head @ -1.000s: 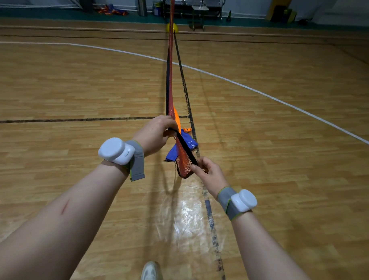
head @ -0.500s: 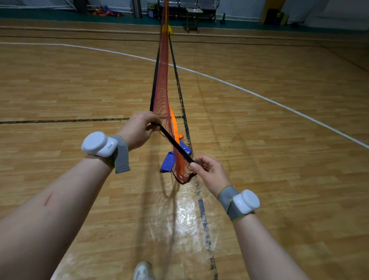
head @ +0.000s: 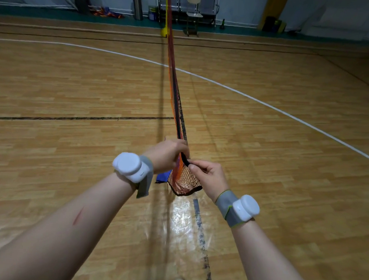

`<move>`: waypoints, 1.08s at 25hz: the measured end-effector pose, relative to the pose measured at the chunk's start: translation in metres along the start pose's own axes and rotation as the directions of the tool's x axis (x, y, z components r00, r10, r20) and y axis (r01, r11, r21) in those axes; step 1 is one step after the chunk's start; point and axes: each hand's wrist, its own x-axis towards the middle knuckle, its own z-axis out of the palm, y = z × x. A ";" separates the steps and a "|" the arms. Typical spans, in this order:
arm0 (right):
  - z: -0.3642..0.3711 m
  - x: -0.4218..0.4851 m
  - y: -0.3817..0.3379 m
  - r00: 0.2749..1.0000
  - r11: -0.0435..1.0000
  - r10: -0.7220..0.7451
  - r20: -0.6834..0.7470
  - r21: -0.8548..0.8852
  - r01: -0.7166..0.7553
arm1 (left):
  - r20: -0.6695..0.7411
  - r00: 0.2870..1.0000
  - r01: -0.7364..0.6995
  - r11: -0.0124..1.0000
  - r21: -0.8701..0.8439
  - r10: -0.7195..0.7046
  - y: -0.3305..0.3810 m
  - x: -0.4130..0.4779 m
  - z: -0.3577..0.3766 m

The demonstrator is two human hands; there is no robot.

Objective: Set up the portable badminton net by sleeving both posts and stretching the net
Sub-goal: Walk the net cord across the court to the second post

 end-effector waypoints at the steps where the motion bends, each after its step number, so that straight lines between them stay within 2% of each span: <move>1: 0.003 -0.002 0.000 1.000 1.000 -0.004 0.000 -0.009 0.004 | -0.006 1.000 0.001 1.000 -0.012 -0.001 0.000 -0.007 0.001; 6: 0.023 -0.006 -0.008 0.999 1.000 -0.018 -0.044 0.019 0.019 | -0.019 1.000 0.003 1.000 0.002 -0.003 -0.009 -0.028 -0.014; 9: 0.031 -0.004 -0.009 0.996 0.998 -0.001 -0.085 -0.070 -0.005 | -0.083 0.997 -0.002 1.000 0.001 0.002 -0.009 -0.035 -0.025; 14: 0.040 -0.014 -0.003 0.997 0.999 0.038 -0.061 0.018 -0.037 | -0.195 0.981 -0.020 0.999 -0.033 0.013 -0.015 -0.053 -0.046; 19: 0.051 -0.031 -0.001 0.998 0.998 0.037 -0.043 -0.048 -0.039 | -0.227 0.974 0.003 1.000 -0.028 -0.009 -0.023 -0.071 -0.057; 24: 0.057 -0.056 0.001 0.996 0.997 0.072 -0.044 -0.019 -0.073 | -0.321 0.946 0.039 0.998 -0.042 -0.051 -0.038 -0.091 -0.074; 27: 0.060 -0.072 -0.007 0.995 0.996 0.087 -0.048 -0.005 -0.088 | -0.305 0.951 0.044 0.998 -0.034 -0.053 -0.046 -0.097 -0.075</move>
